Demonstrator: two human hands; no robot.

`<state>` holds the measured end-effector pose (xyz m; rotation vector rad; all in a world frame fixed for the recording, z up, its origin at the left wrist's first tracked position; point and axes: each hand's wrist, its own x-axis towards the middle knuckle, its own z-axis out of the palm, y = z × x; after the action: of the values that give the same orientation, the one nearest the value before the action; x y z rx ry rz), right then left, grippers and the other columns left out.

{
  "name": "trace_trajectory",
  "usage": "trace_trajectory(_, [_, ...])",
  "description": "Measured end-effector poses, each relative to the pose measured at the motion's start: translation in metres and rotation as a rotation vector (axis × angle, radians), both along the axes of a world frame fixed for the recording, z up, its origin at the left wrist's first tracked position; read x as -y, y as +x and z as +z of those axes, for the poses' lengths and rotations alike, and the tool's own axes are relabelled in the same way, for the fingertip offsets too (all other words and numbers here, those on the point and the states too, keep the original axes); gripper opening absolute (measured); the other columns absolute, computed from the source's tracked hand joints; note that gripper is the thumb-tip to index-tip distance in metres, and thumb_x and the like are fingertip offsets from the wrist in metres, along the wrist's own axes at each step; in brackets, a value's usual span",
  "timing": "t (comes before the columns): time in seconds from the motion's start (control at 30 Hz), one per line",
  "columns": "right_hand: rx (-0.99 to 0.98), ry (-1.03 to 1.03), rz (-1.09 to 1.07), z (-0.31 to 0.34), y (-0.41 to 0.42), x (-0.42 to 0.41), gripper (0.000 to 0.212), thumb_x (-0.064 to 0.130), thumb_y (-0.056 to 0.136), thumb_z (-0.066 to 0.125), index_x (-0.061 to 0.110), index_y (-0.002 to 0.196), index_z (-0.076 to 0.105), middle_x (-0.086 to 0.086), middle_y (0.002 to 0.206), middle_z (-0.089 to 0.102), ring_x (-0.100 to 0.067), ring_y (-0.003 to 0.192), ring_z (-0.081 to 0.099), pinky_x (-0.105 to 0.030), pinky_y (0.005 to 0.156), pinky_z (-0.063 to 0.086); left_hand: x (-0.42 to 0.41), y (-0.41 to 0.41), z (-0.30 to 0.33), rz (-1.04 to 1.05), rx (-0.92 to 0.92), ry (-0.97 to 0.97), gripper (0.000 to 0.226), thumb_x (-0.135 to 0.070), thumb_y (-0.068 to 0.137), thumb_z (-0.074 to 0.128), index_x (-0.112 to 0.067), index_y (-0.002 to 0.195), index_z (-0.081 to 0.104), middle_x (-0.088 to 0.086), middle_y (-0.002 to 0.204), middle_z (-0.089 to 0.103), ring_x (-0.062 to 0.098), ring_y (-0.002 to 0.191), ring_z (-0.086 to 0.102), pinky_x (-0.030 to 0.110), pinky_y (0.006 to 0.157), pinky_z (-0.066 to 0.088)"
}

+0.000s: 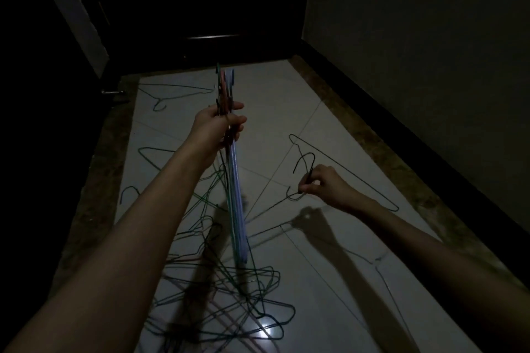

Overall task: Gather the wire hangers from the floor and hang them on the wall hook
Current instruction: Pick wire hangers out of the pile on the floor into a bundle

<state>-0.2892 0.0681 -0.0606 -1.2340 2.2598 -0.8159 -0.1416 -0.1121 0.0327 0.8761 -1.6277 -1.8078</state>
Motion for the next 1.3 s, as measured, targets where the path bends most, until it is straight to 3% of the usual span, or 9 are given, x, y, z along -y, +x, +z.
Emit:
trace_trajectory(0.1, [0.023,0.023,0.076,0.014,0.004,0.001,0.014,0.004,0.089,0.057,-0.006,0.091,0.067,0.012,0.078,0.050,-0.002,0.073,0.051,0.001,0.064,0.037,-0.002,0.002,0.003,-0.042,0.038,-0.010,0.023,0.003,0.085,0.058,-0.015,0.098,0.063,0.000,0.076,0.060,0.010,0.063,0.058,0.017,0.051,0.048])
trace_trajectory(0.23, [0.017,-0.053,0.061,0.019,0.008,0.007,0.008,0.006,0.088,0.059,0.005,0.092,0.066,-0.001,0.092,0.054,-0.015,0.089,0.054,-0.009,0.069,0.038,-0.008,0.004,-0.001,-0.111,0.111,0.022,0.022,0.002,0.085,0.060,-0.017,0.094,0.064,0.002,0.080,0.061,0.012,0.069,0.059,0.022,0.060,0.050])
trace_trajectory(0.33, [0.026,-0.156,0.032,0.028,0.012,0.015,0.011,0.006,0.087,0.060,0.004,0.095,0.068,-0.003,0.096,0.055,-0.011,0.089,0.055,-0.008,0.070,0.041,-0.017,0.002,-0.007,-0.168,0.168,0.040,0.022,0.002,0.084,0.062,-0.017,0.095,0.063,0.003,0.084,0.063,0.013,0.073,0.062,0.021,0.061,0.053])
trace_trajectory(0.43, [0.042,-0.272,-0.007,0.042,0.018,0.023,0.011,0.002,0.086,0.061,0.007,0.093,0.068,0.003,0.092,0.053,-0.003,0.083,0.053,-0.005,0.070,0.042,-0.030,-0.003,-0.014,-0.247,0.222,0.057,0.025,0.002,0.082,0.064,-0.015,0.101,0.063,0.008,0.096,0.066,0.020,0.088,0.065,0.028,0.075,0.056])
trace_trajectory(0.6, [0.094,-0.443,-0.103,0.053,0.024,0.028,0.021,-0.004,0.084,0.058,0.016,0.086,0.066,-0.004,0.100,0.058,-0.020,0.089,0.063,-0.028,0.081,0.053,-0.047,-0.012,-0.022,-0.373,0.231,0.147,0.048,0.010,0.077,0.065,-0.013,0.118,0.056,0.015,0.112,0.063,0.026,0.102,0.064,0.032,0.077,0.056])
trace_trajectory(0.77, [0.027,-0.489,-0.152,0.054,0.021,0.021,0.017,0.003,0.081,0.065,0.014,0.093,0.068,0.002,0.091,0.068,0.000,0.082,0.061,-0.009,0.072,0.046,-0.062,-0.022,-0.028,-0.359,0.170,0.181,0.054,0.011,0.077,0.065,-0.020,0.118,0.048,0.012,0.100,0.068,0.023,0.089,0.068,0.031,0.072,0.057])
trace_trajectory(0.97, [0.083,-0.477,-0.178,0.047,0.017,0.010,0.015,0.005,0.079,0.067,0.016,0.089,0.066,0.015,0.080,0.064,0.012,0.073,0.058,-0.006,0.066,0.045,-0.077,-0.034,-0.033,-0.317,0.100,0.147,0.055,0.015,0.078,0.061,-0.020,0.119,0.050,0.005,0.093,0.065,0.017,0.078,0.066,0.026,0.065,0.057])
trace_trajectory(1.1, [0.211,-0.524,-0.275,0.033,0.001,-0.013,0.018,0.006,0.079,0.070,0.009,0.096,0.066,0.000,0.090,0.067,-0.004,0.085,0.063,-0.006,0.072,0.047,-0.082,-0.038,-0.037,-0.307,0.120,0.204,0.038,0.013,0.080,0.060,-0.016,0.104,0.060,0.006,0.087,0.062,0.017,0.077,0.062,0.035,0.083,0.054])
trace_trajectory(1.3, [0.279,-0.262,-0.435,-0.047,-0.010,-0.080,0.015,-0.002,0.079,0.067,-0.001,0.094,0.065,-0.005,0.083,0.063,-0.006,0.074,0.059,-0.014,0.065,0.048,-0.087,-0.040,-0.045,-0.337,0.107,0.267,0.029,0.014,0.087,0.049,-0.013,0.095,0.059,0.008,0.086,0.059,0.018,0.078,0.062,0.026,0.068,0.056])
